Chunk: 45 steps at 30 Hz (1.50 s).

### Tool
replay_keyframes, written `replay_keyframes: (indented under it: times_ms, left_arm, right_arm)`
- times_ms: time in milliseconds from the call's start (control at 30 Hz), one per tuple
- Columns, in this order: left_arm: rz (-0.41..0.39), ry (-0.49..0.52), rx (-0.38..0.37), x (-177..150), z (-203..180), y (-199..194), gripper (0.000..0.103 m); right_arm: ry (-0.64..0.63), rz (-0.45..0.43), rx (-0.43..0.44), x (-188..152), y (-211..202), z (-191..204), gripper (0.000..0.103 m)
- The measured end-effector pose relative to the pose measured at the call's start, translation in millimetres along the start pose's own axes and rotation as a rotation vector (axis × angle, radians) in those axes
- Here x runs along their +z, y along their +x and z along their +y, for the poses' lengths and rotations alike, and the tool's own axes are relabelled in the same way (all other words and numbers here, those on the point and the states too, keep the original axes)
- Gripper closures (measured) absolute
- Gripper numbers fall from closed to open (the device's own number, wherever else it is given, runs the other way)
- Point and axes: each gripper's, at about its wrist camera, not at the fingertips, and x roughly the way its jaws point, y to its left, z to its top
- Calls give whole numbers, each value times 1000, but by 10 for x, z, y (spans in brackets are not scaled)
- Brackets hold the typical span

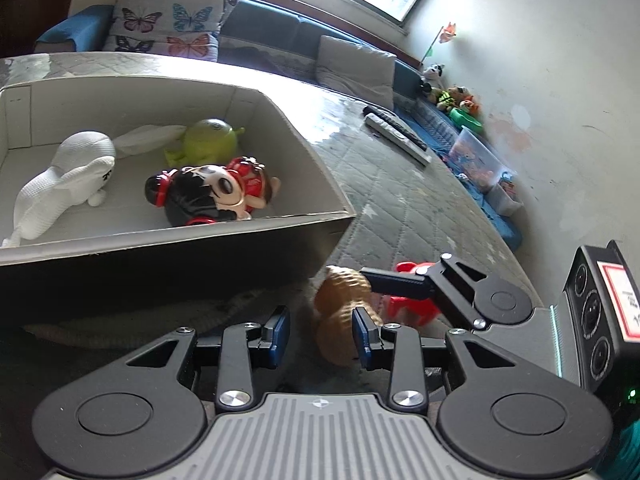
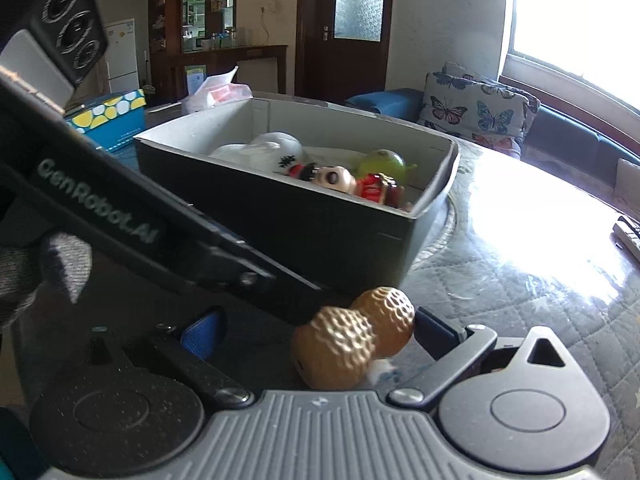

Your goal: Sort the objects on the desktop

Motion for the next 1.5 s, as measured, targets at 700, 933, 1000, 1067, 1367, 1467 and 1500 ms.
replay_keyframes:
  times_ms: [700,933,1000,1067,1367,1467,1500]
  left_arm:
    - [65,-9,-64,72,-98,149,66]
    - [99,-20,-83,57,-140,226,66]
    - [97,-10,-78,52,-163,245,65]
    - [97,-6,-73,43,-180,248,65]
    - [90,-13,-75,-12,-188,204,65]
    - [74,-14,-75,-33,-189,133,65]
    - [67,-16,-77,-34,-187,100,65]
  right_arm:
    - [113,10,-58,-181,-36,-90,18]
    - [109,13,-79,-201,-51,-54,20]
    - [111,11,-83,-217,-82,-53,21]
    - [114,12,-93,-233,-111,-52,24]
    - [118,19,-131,-323,-193,31,45]
    - [107,14,-130,-290,-214,75,45]
    - [100,10,-131,-276,-218,97,45]
